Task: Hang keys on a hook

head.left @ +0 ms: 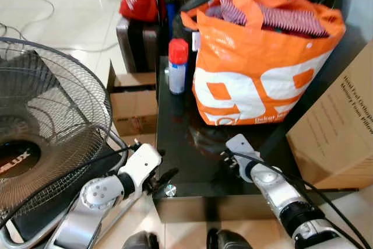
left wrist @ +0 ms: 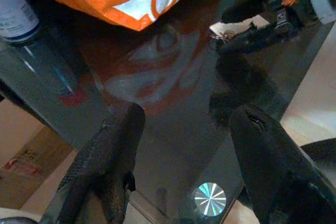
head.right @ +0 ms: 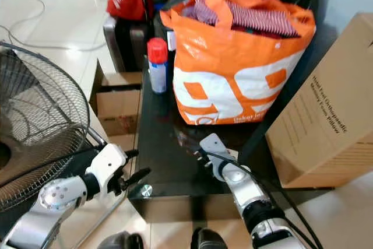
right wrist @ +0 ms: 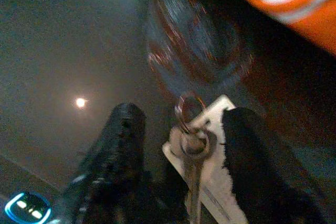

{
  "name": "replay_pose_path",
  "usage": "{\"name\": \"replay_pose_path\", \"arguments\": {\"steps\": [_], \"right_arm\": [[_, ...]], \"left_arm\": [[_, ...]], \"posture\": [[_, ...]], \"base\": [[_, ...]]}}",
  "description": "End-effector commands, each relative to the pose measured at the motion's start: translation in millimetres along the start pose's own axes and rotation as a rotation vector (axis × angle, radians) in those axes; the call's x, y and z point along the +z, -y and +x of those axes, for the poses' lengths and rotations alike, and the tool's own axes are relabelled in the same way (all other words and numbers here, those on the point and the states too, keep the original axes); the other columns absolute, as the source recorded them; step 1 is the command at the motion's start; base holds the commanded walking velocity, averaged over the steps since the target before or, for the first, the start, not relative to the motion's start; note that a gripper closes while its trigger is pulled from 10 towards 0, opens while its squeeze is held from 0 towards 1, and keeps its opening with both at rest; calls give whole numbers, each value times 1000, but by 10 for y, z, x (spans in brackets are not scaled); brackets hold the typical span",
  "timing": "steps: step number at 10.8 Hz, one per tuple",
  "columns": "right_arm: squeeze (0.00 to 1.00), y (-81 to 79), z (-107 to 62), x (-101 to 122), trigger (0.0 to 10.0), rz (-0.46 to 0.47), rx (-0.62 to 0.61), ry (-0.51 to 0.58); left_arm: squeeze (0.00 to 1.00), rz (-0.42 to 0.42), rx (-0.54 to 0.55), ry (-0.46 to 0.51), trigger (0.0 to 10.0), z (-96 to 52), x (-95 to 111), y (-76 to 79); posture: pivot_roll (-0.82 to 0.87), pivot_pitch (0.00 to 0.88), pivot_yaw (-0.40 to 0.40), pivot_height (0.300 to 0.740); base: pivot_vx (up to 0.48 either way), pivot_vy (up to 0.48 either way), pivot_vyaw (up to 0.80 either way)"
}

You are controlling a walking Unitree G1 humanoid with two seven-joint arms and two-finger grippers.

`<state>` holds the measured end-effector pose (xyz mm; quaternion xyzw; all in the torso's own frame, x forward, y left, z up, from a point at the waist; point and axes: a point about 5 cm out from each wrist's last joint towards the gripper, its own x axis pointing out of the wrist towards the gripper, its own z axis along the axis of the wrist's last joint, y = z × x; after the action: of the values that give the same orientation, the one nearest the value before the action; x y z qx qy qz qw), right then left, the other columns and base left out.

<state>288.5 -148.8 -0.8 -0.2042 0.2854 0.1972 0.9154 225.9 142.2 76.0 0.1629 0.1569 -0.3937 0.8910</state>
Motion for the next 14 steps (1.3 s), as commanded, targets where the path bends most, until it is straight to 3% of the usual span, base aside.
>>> {"name": "replay_pose_path", "arguments": {"steps": [1, 2, 4, 5, 14], "right_arm": [[1000, 46, -3, -77, 10000, 31, -34, -31], [0, 58, 10, -108, 10000, 85, -66, -48], [0, 54, 32, -78, 9490, 154, -84, -31], [0, 54, 45, -61, 0, 155, -104, -25], [0, 21, 44, -142, 0, 123, -82, -51]], "left_arm": [[0, -1, -26, -7, 10000, 2, 16, 35], [0, 1, -39, -7, 10000, 2, 42, 45], [0, 1, -48, -16, 10000, -35, 52, 38], [0, 1, -52, -24, 10000, -47, 53, 42], [0, -12, -69, -38, 10000, -32, 43, 73]], "posture": [[-64, 202, -5, 740], [-57, 207, 0, 740], [-52, 217, 4, 740], [-50, 219, 5, 740], [-57, 214, -3, 740]], "base": [[0, 0, 0], [0, 0, 0], [0, 0, 0], [0, 0, 0], [0, 0, 0]]}}
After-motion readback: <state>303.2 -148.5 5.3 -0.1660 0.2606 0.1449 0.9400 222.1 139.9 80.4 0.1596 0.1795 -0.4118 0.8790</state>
